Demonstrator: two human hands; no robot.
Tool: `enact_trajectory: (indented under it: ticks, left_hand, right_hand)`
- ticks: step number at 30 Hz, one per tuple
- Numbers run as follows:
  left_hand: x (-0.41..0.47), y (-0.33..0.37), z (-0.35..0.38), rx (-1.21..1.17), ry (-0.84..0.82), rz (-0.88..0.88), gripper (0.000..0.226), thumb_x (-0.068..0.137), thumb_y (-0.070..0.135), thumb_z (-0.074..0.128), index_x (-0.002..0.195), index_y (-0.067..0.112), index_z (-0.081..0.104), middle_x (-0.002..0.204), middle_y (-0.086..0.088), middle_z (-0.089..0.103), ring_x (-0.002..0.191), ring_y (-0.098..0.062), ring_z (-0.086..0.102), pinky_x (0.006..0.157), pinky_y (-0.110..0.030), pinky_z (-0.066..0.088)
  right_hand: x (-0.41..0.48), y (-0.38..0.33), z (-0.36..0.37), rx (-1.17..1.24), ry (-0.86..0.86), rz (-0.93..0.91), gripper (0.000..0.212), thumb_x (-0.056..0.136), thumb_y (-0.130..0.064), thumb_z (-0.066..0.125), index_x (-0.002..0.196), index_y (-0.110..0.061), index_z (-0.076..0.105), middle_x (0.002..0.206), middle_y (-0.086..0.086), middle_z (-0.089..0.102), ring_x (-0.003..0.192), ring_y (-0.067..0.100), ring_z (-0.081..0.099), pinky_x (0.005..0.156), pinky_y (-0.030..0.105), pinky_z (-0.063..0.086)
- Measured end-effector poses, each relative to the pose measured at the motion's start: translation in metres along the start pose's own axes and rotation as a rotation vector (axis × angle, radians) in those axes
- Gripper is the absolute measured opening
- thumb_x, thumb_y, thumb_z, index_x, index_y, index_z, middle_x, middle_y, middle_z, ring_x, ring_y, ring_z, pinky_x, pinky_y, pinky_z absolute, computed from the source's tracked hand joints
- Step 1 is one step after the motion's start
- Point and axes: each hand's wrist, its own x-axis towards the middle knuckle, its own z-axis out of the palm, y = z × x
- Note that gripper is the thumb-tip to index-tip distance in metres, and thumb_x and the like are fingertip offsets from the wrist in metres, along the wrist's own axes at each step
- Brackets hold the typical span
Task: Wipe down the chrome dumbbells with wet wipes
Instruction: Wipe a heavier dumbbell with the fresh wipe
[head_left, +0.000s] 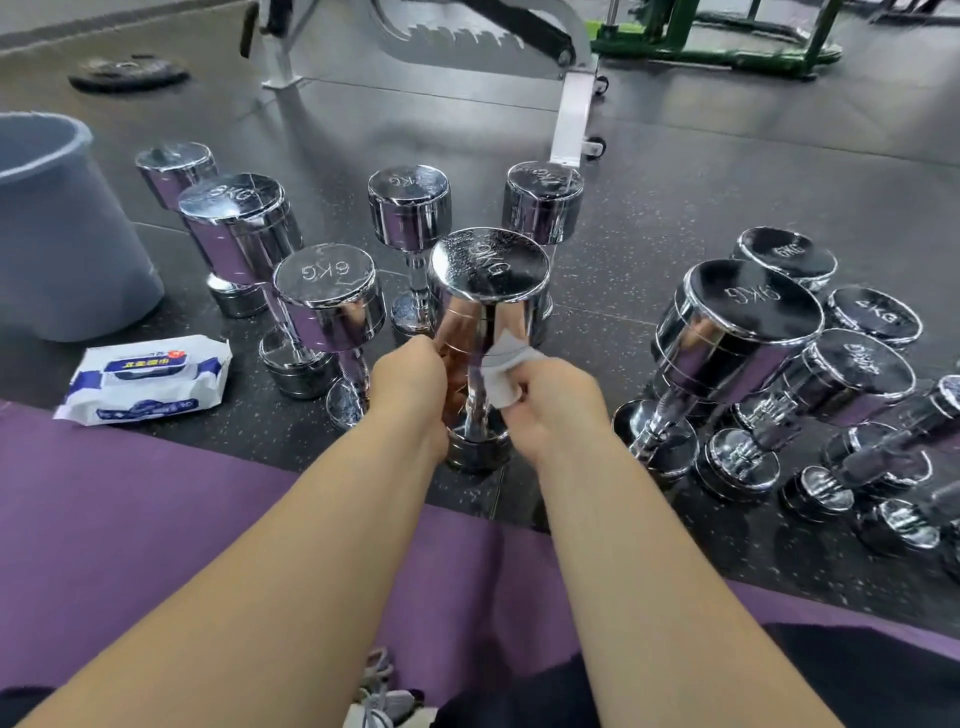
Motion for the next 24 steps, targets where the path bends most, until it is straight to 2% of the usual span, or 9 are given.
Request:
enact_trajectory:
  ticks: [2, 4, 7, 11, 14, 16, 20, 22, 24]
  left_hand:
    - [0.001, -0.002, -0.001, 0.002, -0.081, -0.066, 0.029, 0.092, 0.008, 0.036, 0.068, 0.014, 0.052, 0.049, 0.001, 0.045, 0.042, -0.013, 0.038, 0.049, -0.023, 0.036]
    - [-0.002, -0.003, -0.001, 0.038, -0.119, -0.126, 0.029, 0.095, 0.015, 0.035, 0.073, 0.014, 0.055, 0.055, -0.002, 0.053, 0.052, -0.016, 0.047, 0.054, -0.026, 0.042]
    - [-0.001, 0.000, -0.004, 0.076, -0.150, -0.194, 0.031, 0.095, 0.021, 0.036, 0.078, 0.012, 0.060, 0.057, -0.006, 0.060, 0.054, -0.020, 0.053, 0.056, -0.028, 0.047]
    - [0.000, 0.006, -0.009, -0.036, -0.248, -0.283, 0.038, 0.100, 0.029, 0.035, 0.085, 0.007, 0.063, 0.078, -0.008, 0.062, 0.071, -0.019, 0.059, 0.064, -0.027, 0.053]
    - [0.002, 0.013, -0.014, -0.198, -0.216, -0.273, 0.045, 0.104, 0.033, 0.034, 0.099, -0.002, 0.062, 0.087, -0.014, 0.062, 0.079, -0.022, 0.061, 0.061, -0.030, 0.056]
    - [0.005, 0.018, -0.015, -0.330, -0.186, -0.218, 0.035, 0.103, 0.025, 0.040, 0.106, -0.003, 0.061, 0.085, -0.014, 0.063, 0.078, -0.022, 0.064, 0.056, -0.031, 0.059]
    - [0.009, 0.015, -0.008, -0.359, -0.239, -0.053, 0.022, 0.099, 0.013, 0.048, 0.087, 0.009, 0.065, 0.067, -0.003, 0.070, 0.061, -0.012, 0.066, 0.061, -0.026, 0.057]
    - [0.014, 0.010, -0.008, -0.242, -0.242, -0.026, 0.025, 0.098, 0.023, 0.054, 0.078, 0.018, 0.068, 0.065, 0.005, 0.067, 0.061, -0.008, 0.060, 0.059, -0.020, 0.050]
    - [0.022, 0.006, -0.011, -0.127, -0.197, -0.017, 0.035, 0.095, 0.035, 0.060, 0.064, 0.023, 0.072, 0.067, 0.009, 0.058, 0.058, -0.006, 0.051, 0.048, -0.017, 0.045]
  right_hand:
    - [0.004, -0.009, -0.005, 0.118, -0.024, -0.028, 0.030, 0.081, 0.024, 0.038, 0.075, 0.005, 0.061, 0.077, 0.017, 0.061, 0.068, 0.022, 0.059, 0.069, 0.028, 0.053]
    - [0.000, -0.009, -0.004, 0.015, -0.050, 0.024, 0.027, 0.085, 0.013, 0.037, 0.082, 0.000, 0.061, 0.077, 0.017, 0.059, 0.064, 0.020, 0.056, 0.059, 0.026, 0.049]
    - [-0.006, 0.002, -0.001, -0.151, -0.128, 0.054, 0.026, 0.090, -0.003, 0.034, 0.081, -0.011, 0.058, 0.077, 0.009, 0.061, 0.054, 0.013, 0.048, 0.051, 0.023, 0.032]
    - [0.001, -0.011, -0.005, 0.106, -0.060, 0.036, 0.031, 0.094, -0.001, 0.029, 0.091, -0.004, 0.060, 0.086, 0.011, 0.067, 0.072, 0.018, 0.058, 0.059, 0.022, 0.043]
    - [-0.002, -0.011, -0.007, 0.014, -0.081, 0.048, 0.027, 0.094, -0.006, 0.033, 0.091, -0.006, 0.060, 0.083, 0.011, 0.068, 0.077, 0.021, 0.060, 0.063, 0.025, 0.047]
    - [-0.004, -0.012, -0.006, -0.084, -0.043, 0.012, 0.023, 0.094, -0.011, 0.038, 0.090, -0.009, 0.061, 0.081, 0.008, 0.066, 0.078, 0.020, 0.058, 0.065, 0.026, 0.044]
    - [0.000, -0.017, -0.005, -0.068, 0.029, -0.028, 0.022, 0.095, -0.015, 0.041, 0.088, -0.012, 0.061, 0.082, 0.003, 0.068, 0.075, 0.015, 0.060, 0.066, 0.025, 0.042]
    - [0.005, -0.014, -0.006, -0.045, 0.030, -0.006, 0.021, 0.095, -0.017, 0.041, 0.090, -0.012, 0.060, 0.084, 0.005, 0.068, 0.077, 0.017, 0.061, 0.069, 0.025, 0.044]
    - [0.010, -0.012, -0.006, -0.037, 0.017, 0.011, 0.023, 0.097, -0.021, 0.041, 0.098, -0.010, 0.062, 0.088, 0.006, 0.068, 0.081, 0.018, 0.061, 0.071, 0.027, 0.047]
